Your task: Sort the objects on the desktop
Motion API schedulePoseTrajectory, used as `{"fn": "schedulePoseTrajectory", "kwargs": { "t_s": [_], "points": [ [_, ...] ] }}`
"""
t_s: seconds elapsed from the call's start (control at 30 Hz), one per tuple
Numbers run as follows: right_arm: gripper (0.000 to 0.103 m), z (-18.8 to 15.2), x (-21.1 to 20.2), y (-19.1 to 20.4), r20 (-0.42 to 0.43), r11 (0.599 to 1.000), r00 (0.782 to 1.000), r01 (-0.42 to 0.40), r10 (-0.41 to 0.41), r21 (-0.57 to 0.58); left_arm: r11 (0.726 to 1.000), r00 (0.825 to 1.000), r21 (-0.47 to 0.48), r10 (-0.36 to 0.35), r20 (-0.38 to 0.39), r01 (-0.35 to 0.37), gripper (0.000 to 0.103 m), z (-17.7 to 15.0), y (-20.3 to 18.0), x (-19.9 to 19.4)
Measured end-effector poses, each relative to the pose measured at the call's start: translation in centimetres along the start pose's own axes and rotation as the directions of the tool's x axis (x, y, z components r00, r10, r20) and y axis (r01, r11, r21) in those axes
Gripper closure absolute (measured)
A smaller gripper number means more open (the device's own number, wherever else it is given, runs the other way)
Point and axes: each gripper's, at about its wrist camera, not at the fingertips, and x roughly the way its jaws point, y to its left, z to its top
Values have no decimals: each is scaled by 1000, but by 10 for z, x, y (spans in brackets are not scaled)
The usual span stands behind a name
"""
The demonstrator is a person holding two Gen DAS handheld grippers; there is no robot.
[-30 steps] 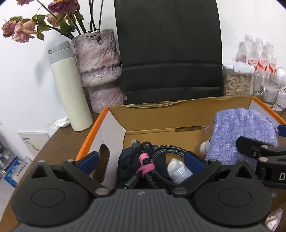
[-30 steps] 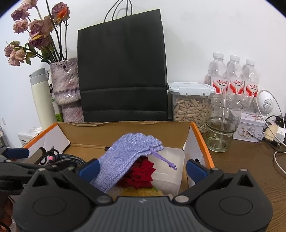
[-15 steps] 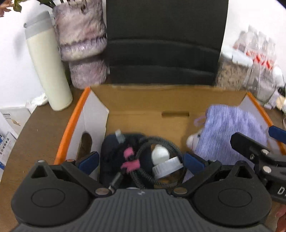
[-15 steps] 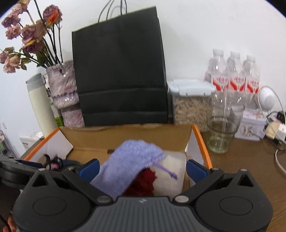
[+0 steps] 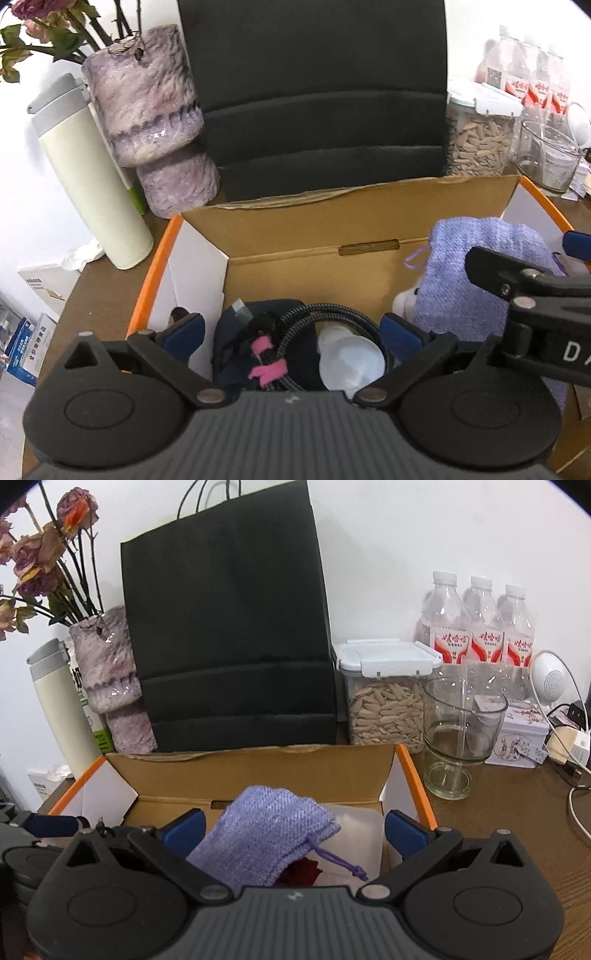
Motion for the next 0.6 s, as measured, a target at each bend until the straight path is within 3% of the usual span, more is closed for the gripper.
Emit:
{"fn": "schedulePoseTrajectory", "kwargs": {
  "t_s": [0.6],
  "points": [
    [0, -9, 10, -1, -71, 1000, 997, 0, 1, 14, 1000, 998, 24, -4, -58, 6, 0, -9, -5, 15]
  ]
}}
